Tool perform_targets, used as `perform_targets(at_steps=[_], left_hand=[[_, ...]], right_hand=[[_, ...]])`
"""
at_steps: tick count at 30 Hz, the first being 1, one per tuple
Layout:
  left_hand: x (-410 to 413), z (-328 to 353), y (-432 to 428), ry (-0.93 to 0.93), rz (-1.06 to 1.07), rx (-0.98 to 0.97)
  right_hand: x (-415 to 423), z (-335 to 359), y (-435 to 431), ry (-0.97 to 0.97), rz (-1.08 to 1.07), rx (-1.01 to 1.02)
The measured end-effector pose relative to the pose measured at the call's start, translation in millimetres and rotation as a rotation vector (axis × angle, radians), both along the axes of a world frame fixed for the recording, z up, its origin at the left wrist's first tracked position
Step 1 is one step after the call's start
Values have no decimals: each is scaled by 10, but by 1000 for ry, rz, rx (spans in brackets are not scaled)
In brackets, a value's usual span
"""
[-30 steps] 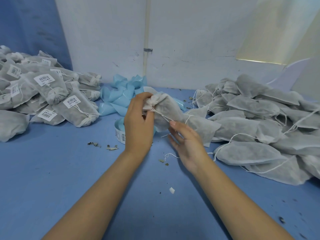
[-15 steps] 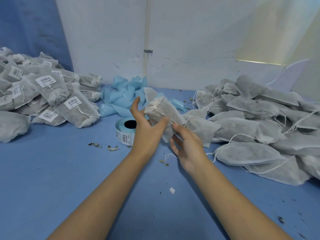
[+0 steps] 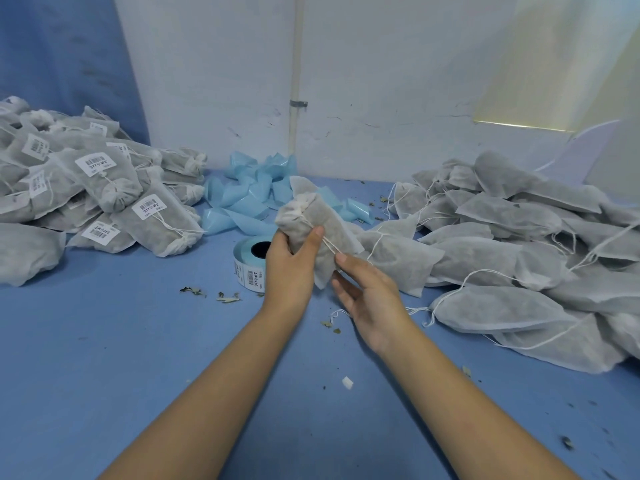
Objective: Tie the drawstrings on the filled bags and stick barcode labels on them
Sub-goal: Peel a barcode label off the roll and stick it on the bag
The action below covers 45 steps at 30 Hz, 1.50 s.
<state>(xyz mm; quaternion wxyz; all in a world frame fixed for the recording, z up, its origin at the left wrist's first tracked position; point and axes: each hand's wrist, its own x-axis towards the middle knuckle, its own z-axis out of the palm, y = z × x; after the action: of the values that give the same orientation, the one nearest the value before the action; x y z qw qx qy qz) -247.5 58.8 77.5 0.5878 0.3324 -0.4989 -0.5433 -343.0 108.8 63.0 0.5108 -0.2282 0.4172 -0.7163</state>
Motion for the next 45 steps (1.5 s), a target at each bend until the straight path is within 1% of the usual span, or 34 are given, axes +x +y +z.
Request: perform_targets(at_steps=[2, 3, 4, 6, 7, 9, 12, 14, 15, 16, 19, 21, 22, 23, 24, 26, 30, 33, 36, 38, 39, 41, 45], left_hand=[[14, 18, -25, 34, 12, 7], [22, 26, -42, 47, 18, 1], [36, 38, -56, 63, 23, -3], [82, 66, -79, 110, 13, 11], [106, 74, -88, 131, 1, 23], [150, 85, -91, 131, -30, 34], [189, 74, -68, 68, -35, 8], [203, 43, -68, -31, -40, -12], [217, 26, -59, -89, -61, -21], [238, 4, -52, -151, -91, -42], [322, -92, -40, -329, -184, -180], [413, -143, -46, -387, -182, -228], [465, -164, -62, -418, -145, -260], [510, -186, -92, -469, -104, -314], [548, -202, -120, -538, -73, -359], [593, -233, -163, -611, -37, -384], [606, -264, -177, -607, -37, -382], [610, -283, -169, -579, -87, -394], [593, -238, -125, -490, -196, -280], [591, -220, -127, -398, -249, -179], [603, -216, -137, -366, -272, -151], [604, -214, -150, -332, -306, -114], [555, -200, -109, -324, -337, -90]], right_hand=[[-16, -3, -3, 39, -1, -4], [-20, -10, -7, 106, -18, 1], [-26, -30, -9, 217, -50, 11], [-29, -81, -15, 511, -115, 50], [-28, -111, -17, 668, -120, 73], [-12, -140, -19, 951, -62, 108], [15, -168, -56, 1349, 32, 128], [38, -165, -93, 1570, 64, 152], [43, -165, -108, 1649, 77, 176], [42, -174, -123, 1687, 95, 198], [47, -190, -129, 1667, 79, 245], [61, -195, -114, 1717, 50, 205], [67, -196, -103, 1714, 32, 182], [59, -203, -103, 1660, -15, 161], [50, -197, -98, 1565, -71, 130], [17, -213, -105, 1420, -181, 66], [2, -244, -85, 1389, -275, 58], [-9, -243, -84, 1337, -311, 71], [-19, -210, -59, 1177, -290, 59], [-23, -190, -31, 1041, -225, 14], [-22, -190, -24, 1005, -193, -1], [-19, -197, -26, 997, -140, 5], [-12, -193, -38, 1072, -117, 27]])
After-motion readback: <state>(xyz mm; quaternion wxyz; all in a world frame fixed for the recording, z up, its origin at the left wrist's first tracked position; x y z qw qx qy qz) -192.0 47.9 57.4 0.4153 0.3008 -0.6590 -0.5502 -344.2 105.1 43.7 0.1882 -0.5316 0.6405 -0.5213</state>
